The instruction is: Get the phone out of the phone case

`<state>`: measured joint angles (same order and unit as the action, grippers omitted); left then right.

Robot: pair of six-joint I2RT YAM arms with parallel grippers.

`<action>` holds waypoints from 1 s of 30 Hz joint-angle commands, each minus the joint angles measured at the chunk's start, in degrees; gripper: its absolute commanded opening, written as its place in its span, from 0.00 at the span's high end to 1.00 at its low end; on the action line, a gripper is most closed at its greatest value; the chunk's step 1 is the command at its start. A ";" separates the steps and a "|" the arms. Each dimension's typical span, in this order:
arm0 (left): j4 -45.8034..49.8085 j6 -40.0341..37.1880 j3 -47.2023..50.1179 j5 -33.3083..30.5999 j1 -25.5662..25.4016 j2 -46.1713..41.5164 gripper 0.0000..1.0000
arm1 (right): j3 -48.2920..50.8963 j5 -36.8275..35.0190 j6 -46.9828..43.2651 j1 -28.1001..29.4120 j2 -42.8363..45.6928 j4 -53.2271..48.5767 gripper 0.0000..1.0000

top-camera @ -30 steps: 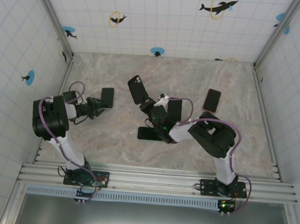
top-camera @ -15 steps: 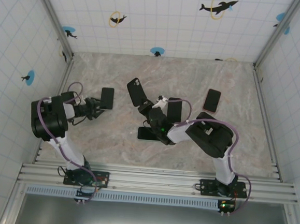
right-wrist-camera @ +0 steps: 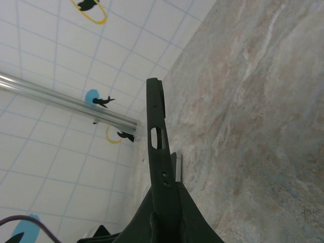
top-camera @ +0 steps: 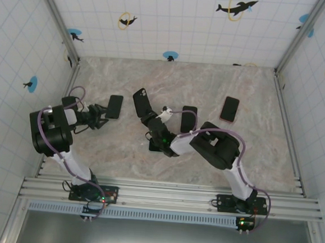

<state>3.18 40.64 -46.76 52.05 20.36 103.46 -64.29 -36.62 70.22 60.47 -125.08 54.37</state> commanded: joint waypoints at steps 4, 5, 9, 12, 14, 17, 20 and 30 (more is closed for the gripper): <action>7.95 -3.96 0.71 -6.87 0.38 -0.71 0.35 | -9.34 -6.51 5.76 1.99 -5.59 -8.12 1.00; 7.92 -3.95 0.96 -6.86 0.46 -0.88 0.35 | -10.58 -6.67 6.77 2.14 -6.40 -9.32 1.00; 8.07 -3.73 1.41 -6.14 0.46 -1.70 0.35 | -15.11 -7.17 10.08 3.06 -10.05 -12.31 1.00; 7.90 -3.56 1.81 -5.61 0.45 -2.59 0.35 | -17.57 -7.47 15.08 3.21 -12.13 -15.67 1.00; 7.76 -3.39 2.16 -5.38 0.47 -3.53 0.35 | -18.43 -7.80 16.79 3.31 -13.19 -16.40 1.00; 7.38 -3.04 3.11 -5.30 0.40 -5.29 0.35 | -20.19 -8.57 16.79 3.39 -14.16 -17.86 1.00; 6.77 -2.28 3.77 -4.69 0.38 -6.79 0.35 | -21.45 -8.89 20.12 3.43 -15.50 -19.09 1.00; 5.93 -1.27 3.89 -3.24 -0.31 -9.24 0.34 | -26.15 -7.47 21.76 3.55 -18.83 -18.60 0.86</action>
<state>8.56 39.03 -43.09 48.23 20.29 95.46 -88.36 -42.59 90.78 63.75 -141.93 36.88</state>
